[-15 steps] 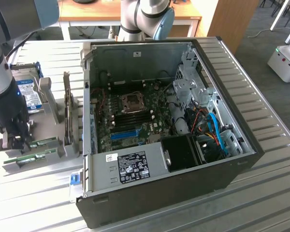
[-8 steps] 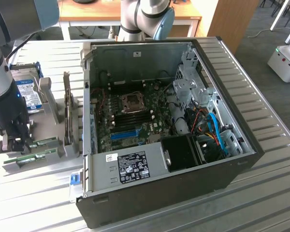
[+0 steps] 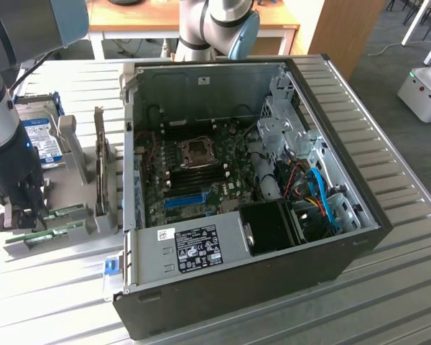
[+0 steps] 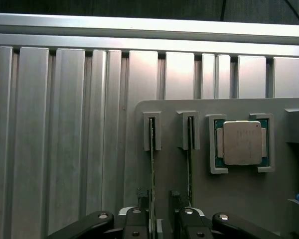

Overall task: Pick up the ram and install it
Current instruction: 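Pick up the ram and move it above insertion slot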

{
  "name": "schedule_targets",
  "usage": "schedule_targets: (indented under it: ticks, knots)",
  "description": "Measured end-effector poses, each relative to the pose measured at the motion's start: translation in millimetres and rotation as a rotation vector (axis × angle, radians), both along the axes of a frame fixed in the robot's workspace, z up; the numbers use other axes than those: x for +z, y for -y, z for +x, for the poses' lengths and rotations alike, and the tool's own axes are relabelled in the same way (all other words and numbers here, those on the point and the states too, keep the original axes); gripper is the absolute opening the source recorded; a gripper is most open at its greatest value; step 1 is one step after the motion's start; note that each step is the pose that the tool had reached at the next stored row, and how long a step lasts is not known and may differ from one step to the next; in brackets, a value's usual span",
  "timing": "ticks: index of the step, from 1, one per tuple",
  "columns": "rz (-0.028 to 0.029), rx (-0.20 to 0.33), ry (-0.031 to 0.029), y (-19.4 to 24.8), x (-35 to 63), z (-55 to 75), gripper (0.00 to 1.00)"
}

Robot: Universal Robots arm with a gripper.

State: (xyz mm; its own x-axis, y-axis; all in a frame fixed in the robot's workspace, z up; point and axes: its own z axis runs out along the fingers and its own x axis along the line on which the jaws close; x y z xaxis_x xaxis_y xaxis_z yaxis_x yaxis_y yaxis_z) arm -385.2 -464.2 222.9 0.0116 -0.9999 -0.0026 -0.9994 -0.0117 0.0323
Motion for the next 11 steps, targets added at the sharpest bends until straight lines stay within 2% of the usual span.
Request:
schedule_targets:
  ticks: [6, 11]
  knots:
    - [-0.0001, 0.000, -0.0002, 3.7, 0.1, 1.4, 0.30]
    - [0.0002, 0.000, 0.0001, 3.8, -0.1, 1.4, 0.30]
